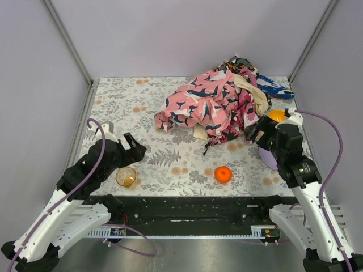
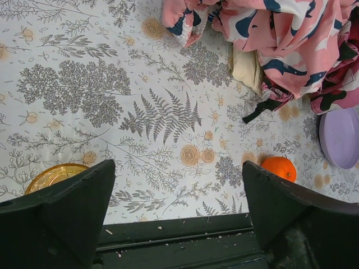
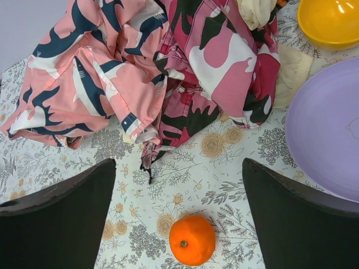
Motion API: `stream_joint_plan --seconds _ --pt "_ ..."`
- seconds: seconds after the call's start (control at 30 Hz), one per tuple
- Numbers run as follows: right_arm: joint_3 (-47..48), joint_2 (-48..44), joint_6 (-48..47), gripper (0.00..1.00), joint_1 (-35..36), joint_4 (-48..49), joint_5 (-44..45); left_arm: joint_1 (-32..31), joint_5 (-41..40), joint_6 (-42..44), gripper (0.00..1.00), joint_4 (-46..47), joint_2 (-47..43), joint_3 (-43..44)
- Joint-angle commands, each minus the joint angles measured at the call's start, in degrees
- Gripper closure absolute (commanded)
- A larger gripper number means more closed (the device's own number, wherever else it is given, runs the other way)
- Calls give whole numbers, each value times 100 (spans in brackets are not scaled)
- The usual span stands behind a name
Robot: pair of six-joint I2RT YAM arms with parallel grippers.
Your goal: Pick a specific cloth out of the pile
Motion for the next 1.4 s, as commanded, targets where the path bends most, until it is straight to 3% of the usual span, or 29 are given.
stream_joint_plan --seconds 0.0,0.2,0.4,0.47,0.57,0.8,1.0,1.2,1.23,1.37 --pt "-55 -192 -225 1 -22 421 -295 19 -160 -64 1 40 -141 -57" --pt "-320 -624 -399 0 -13 1625 -1304 19 -117 155 1 233 -27 -40" --pt "576 903 -725 0 65 1547 -2089 19 183 533 1 962 254 -162" --pt "839 1518 -979 0 573 1626 -1566 37 218 595 1 998 464 -163" --pt "1480 2572 -1637 1 1584 1618 102 28 280 700 1 1033 641 -171" --pt "3615 5621 -2411 0 2596 1416 1723 37 324 771 1 1069 624 -259" --pt "5742 8057 -2220 1 2764 65 2839 37 271 709 1 981 466 -295" --pt "6623 9640 -1877 1 2729 -1062 4098 37 43 586 1 779 273 -347" --pt "6711 9798 -1824 4 2677 -1176 4116 37 16 577 1 770 237 -347" --pt "6984 9854 -1718 73 2553 -1292 3809 45 -72 542 1 761 158 -347"
